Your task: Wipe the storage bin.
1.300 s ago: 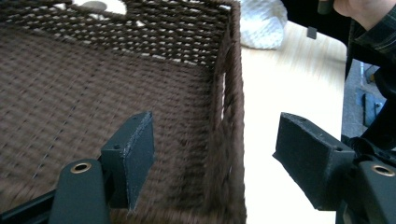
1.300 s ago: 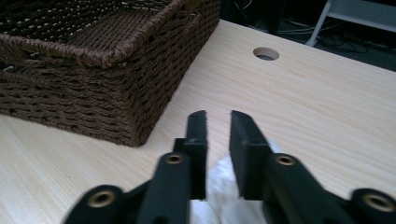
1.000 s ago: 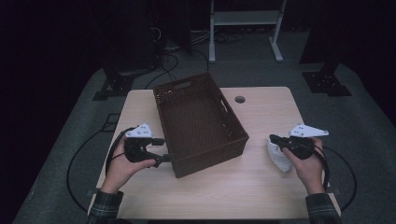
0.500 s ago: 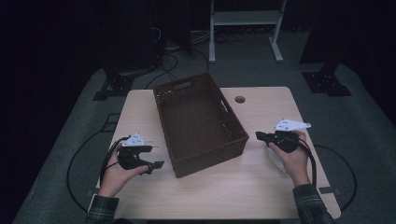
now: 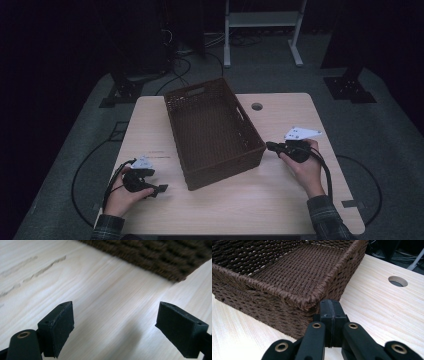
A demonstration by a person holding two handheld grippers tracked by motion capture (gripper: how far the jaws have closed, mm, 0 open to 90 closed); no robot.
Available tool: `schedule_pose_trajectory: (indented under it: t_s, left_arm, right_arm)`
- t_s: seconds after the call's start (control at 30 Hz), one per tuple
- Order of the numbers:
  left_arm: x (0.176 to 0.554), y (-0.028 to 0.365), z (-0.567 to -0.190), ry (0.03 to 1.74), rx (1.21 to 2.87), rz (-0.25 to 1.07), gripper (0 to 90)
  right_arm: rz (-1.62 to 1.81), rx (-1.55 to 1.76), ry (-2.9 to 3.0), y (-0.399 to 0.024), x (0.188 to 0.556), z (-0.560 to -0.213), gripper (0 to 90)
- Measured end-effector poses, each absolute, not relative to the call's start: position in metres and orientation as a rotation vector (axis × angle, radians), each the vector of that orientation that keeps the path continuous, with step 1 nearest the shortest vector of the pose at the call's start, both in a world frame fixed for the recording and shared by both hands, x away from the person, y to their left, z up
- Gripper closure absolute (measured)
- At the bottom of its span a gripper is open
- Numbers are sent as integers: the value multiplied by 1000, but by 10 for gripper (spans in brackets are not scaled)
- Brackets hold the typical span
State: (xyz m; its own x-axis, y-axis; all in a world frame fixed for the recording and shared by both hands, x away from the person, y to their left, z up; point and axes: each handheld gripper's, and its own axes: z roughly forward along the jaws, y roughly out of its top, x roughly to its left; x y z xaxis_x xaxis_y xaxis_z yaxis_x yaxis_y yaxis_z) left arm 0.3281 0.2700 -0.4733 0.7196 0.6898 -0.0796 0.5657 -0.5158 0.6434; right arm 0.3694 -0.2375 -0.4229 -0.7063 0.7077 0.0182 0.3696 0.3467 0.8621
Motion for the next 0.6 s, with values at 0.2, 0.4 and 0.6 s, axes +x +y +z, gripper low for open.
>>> schedule_pose_trajectory:
  t_s: [0.2, 0.4, 0.6]
  left_arm:
    - [325, 276, -486, 958, 2260, 289, 129]
    - [322, 278, -495, 907, 2247, 376, 61]
    - [322, 281, -500, 896, 2204, 396, 0]
  right_arm:
    - [1298, 944, 2260, -235, 369, -423, 897]
    - [1302, 922, 2275, -231, 364, -421, 898]
    - [1305, 870, 2296, -220, 355, -418, 897]
